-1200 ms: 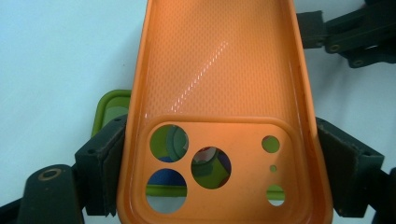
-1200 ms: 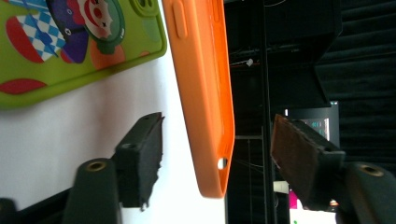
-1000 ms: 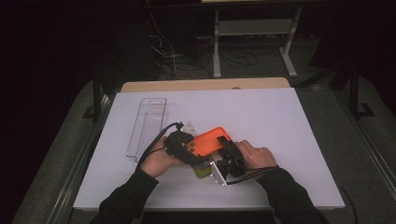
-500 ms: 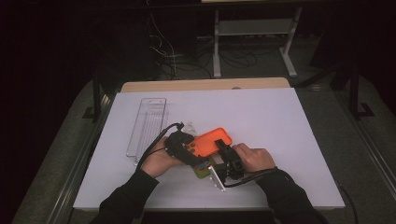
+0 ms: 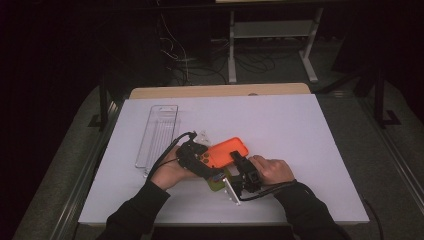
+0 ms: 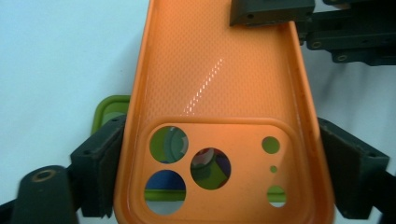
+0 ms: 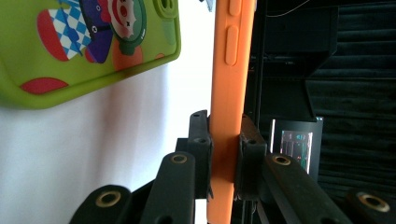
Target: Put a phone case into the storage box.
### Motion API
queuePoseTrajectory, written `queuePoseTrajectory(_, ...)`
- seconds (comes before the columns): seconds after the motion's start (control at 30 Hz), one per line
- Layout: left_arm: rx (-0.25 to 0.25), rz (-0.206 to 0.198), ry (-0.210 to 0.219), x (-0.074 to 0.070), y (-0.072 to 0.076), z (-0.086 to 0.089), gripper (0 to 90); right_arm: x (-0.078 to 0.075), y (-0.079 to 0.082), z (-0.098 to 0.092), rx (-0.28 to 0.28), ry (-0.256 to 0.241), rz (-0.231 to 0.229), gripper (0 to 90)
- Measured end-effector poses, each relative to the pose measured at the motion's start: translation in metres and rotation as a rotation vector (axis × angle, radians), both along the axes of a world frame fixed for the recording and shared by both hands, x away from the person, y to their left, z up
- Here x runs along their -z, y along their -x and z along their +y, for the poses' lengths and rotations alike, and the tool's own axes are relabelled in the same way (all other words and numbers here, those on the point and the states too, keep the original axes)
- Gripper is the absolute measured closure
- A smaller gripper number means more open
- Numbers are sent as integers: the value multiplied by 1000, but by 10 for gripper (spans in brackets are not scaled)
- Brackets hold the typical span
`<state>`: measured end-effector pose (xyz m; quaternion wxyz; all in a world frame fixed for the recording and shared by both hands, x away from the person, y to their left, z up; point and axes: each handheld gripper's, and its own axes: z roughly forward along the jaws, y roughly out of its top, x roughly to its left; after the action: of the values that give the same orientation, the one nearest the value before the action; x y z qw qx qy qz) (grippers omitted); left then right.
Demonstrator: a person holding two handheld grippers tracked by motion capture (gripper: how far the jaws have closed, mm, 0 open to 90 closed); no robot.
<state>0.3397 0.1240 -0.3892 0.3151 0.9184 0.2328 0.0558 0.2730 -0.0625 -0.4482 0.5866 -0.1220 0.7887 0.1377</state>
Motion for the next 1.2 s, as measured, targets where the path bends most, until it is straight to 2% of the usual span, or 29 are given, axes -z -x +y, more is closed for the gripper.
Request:
queuePoseTrajectory(0.03,-21,6,30,1,1,-1,104,0,0,0,0,6,0,782)
queuePoseTrajectory(0.07,0,5,11,0,0,1,92,0,0,0,-1,10,-2,782)
queuePoseTrajectory(0.1,0,5,11,0,0,1,81,0,0,0,-1,10,-2,782)
queuePoseTrajectory(0.13,3,15,18,0,0,2,63,0,-1,-1,2,9,1,782)
queuePoseTrajectory(0.27,0,12,45,-2,-2,7,2,-2,-2,-3,14,4,11,782)
queuePoseTrajectory(0.4,10,12,52,-3,-2,9,0,-3,-4,-6,30,-8,22,781)
queuePoseTrajectory(0.47,13,12,55,-3,-1,10,0,-3,-6,-9,31,-20,9,781)
queuePoseTrajectory(0.6,10,17,57,-3,0,10,0,-4,-8,-12,48,-32,23,781)
queuePoseTrajectory(0.63,26,12,39,-3,-2,12,0,-6,-9,-15,64,-42,34,781)
queuePoseTrajectory(0.67,26,12,39,-3,-2,12,0,-6,-9,-15,64,-42,34,781)
queuePoseTrajectory(0.73,19,20,37,-2,-1,12,0,-7,-12,-18,77,-34,67,781)
queuePoseTrajectory(0.87,29,28,8,-2,-3,13,0,-10,-14,-22,102,-63,85,781)
queuePoseTrajectory(0.97,11,32,23,-1,-2,12,0,-11,-16,-24,127,-106,113,781)
queuePoseTrajectory(1.0,11,32,23,-1,-2,12,0,-12,-17,-25,128,-107,120,781)
queuePoseTrajectory(1.03,22,23,15,0,-4,13,0,-12,-18,-25,140,-132,147,781)
queuePoseTrajectory(1.1,14,22,22,0,-4,12,0,-13,-18,-26,143,-149,155,781)
queuePoseTrajectory(1.13,2,32,21,0,-3,13,0,-14,-20,-27,135,-141,153,781)
queuePoseTrajectory(1.2,0,28,23,-1,-3,13,0,-17,-21,-28,145,-185,187,781)
